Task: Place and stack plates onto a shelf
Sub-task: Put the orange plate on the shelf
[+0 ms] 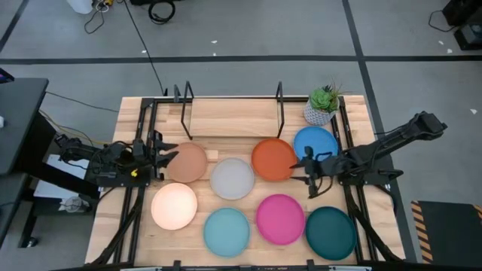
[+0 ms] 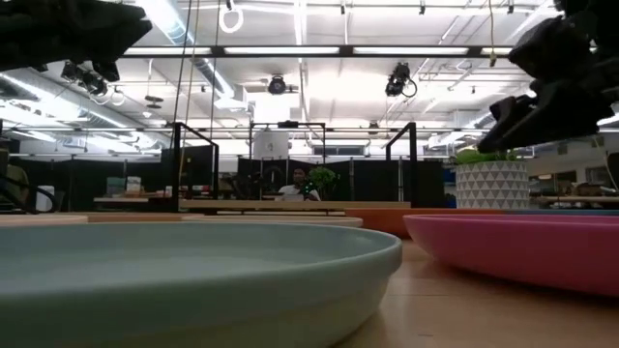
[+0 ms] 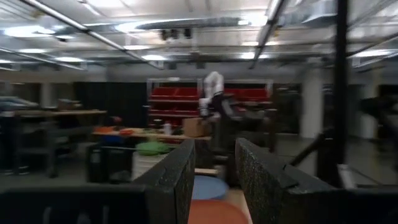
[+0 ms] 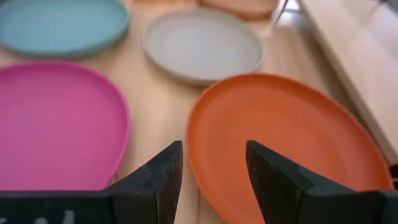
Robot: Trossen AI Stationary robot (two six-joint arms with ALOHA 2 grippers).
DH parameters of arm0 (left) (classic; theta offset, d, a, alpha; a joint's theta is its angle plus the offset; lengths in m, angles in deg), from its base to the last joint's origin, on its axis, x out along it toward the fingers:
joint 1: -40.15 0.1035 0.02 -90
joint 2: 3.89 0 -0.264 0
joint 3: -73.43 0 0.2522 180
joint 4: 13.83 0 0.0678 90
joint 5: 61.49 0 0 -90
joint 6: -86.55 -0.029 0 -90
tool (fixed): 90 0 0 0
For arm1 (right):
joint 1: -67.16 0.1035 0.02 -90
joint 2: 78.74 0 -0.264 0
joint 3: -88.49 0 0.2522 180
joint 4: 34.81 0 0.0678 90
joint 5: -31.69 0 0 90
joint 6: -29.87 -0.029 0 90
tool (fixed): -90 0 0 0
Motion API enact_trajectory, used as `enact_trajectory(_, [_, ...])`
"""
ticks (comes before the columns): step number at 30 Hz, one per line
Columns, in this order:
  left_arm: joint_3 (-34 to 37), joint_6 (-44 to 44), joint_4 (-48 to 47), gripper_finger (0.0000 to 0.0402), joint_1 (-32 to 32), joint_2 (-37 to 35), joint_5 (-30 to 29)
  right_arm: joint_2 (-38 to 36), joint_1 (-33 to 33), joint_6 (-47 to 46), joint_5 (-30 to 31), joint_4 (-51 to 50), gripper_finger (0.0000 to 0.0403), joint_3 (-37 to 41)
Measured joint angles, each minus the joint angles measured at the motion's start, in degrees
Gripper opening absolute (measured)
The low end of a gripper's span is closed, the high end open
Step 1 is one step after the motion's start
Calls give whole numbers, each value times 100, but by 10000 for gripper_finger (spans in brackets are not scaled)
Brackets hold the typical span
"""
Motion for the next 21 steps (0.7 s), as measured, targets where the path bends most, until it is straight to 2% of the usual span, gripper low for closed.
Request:
enact_trajectory(2, [0,-76,93,124,0,-1,-181,389,0,58,-27,-110,183,-167])
enact_trajectory(6, [1,-119,251,124,0,0,-110,1208,-21,198,-81,-265,183,-607])
enact_trajectory(10, [1,-544,610,124,-2,-2,-106,1914,-54,407,-97,-567,183,-1068])
enact_trajectory(21, [0,-424,563,124,0,0,-107,3357,-140,507,-262,-1629,179,-2082])
